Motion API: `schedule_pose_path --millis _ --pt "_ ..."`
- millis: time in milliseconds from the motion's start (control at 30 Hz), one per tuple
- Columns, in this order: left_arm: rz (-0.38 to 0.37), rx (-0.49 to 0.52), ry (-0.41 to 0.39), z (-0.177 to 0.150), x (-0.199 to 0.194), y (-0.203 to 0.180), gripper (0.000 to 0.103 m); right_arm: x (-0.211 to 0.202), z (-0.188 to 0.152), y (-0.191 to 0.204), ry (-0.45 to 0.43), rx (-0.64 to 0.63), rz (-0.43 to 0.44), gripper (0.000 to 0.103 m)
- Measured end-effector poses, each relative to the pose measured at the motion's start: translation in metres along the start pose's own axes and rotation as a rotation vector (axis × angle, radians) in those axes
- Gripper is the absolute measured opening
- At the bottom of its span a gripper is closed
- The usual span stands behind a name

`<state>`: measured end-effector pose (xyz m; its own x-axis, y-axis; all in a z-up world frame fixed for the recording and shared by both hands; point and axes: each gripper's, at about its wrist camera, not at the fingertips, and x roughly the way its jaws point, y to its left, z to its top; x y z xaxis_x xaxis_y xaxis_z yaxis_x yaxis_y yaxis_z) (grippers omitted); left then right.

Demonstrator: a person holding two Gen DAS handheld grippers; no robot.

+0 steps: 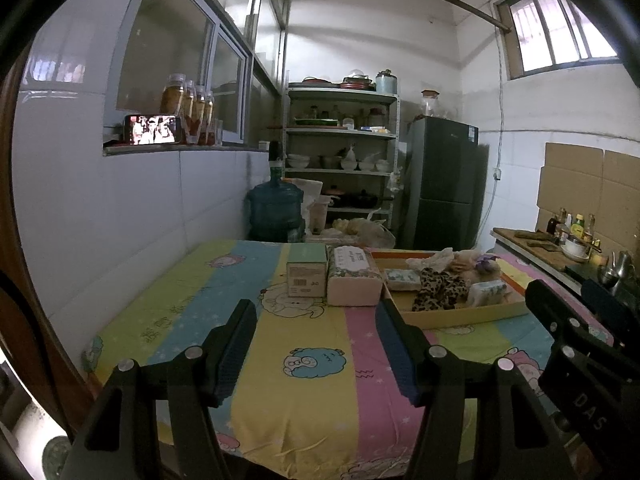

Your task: Organize soft objects

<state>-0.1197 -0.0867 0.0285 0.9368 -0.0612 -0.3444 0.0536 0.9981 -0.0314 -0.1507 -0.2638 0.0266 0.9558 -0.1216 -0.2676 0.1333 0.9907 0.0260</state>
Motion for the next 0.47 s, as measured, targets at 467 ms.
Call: schedule_pose_path --millis 467 --pt "-0.002 -0.013 -0.011 -0.0019 -0.0034 0.0047 0.062 -0.0008 -0.0008 0.0009 0.000 0.000 0.000 0.077"
